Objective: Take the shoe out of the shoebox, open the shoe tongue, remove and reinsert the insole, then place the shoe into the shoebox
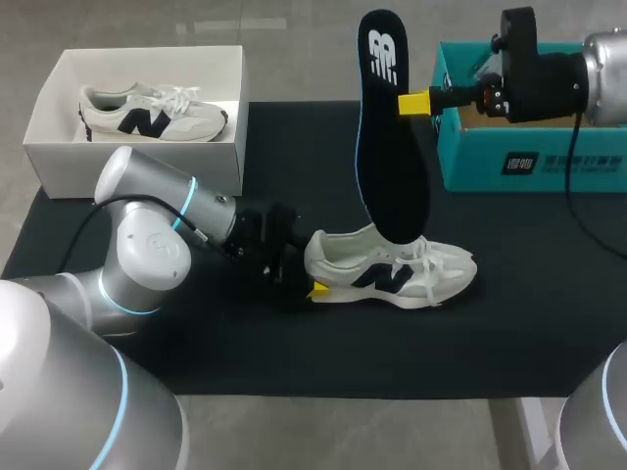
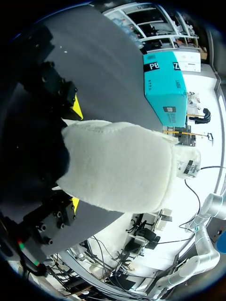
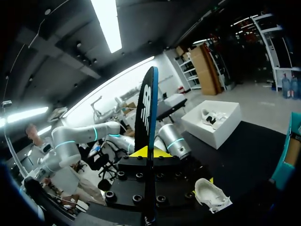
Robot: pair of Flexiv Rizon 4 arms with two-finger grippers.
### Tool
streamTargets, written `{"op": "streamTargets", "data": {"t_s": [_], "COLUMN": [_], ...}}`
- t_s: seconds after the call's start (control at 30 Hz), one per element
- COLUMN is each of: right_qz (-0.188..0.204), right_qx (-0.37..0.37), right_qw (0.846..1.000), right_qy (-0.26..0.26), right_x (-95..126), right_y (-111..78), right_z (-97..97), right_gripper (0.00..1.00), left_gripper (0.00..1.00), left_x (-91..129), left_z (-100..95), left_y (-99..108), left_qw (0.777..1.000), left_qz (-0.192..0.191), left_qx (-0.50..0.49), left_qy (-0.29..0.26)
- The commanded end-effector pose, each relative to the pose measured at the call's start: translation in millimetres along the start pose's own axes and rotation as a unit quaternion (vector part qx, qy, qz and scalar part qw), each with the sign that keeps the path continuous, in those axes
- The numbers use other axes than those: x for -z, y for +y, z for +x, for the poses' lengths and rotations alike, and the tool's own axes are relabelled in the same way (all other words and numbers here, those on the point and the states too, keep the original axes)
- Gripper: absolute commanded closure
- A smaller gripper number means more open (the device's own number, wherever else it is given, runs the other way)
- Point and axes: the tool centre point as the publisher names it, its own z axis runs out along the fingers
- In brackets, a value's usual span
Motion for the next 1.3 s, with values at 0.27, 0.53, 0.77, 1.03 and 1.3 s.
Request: {"op": "streamTargets", "data": {"t_s": [0.27,0.53,0.77,1.03,1.3], "right_qz": [-0.001,0.011,0.013,-0.021,-0.019], "right_qx": [-0.001,-0.028,-0.059,-0.07,-0.038], "right_qw": [1.0,0.999,0.997,0.993,0.992], "right_qy": [-0.008,-0.036,-0.055,-0.096,-0.118], "right_x": [1,11,29,34,30], "right_y": [-2.6,-6.6,-24.1,-42.4,-48.1], "right_z": [3.2,14.8,33.3,52.1,66.1], "right_gripper": [1.0,1.0,1.0,1.0,1.0], "left_gripper": [1.0,1.0,1.0,1.0,1.0], "left_x": [-3,-3,-3,-3,-3], "left_z": [-1.4,-1.4,-1.4,-1.4,-1.4], "left_y": [2,2,2,2,2], "left_qw": [1.0,1.0,1.0,1.0,1.0], "left_qz": [-0.001,-0.001,-0.001,-0.001,-0.001], "left_qx": [0.0,0.0,0.0,0.0,0.0], "left_qy": [0.0,0.0,0.0,0.0,0.0]}}
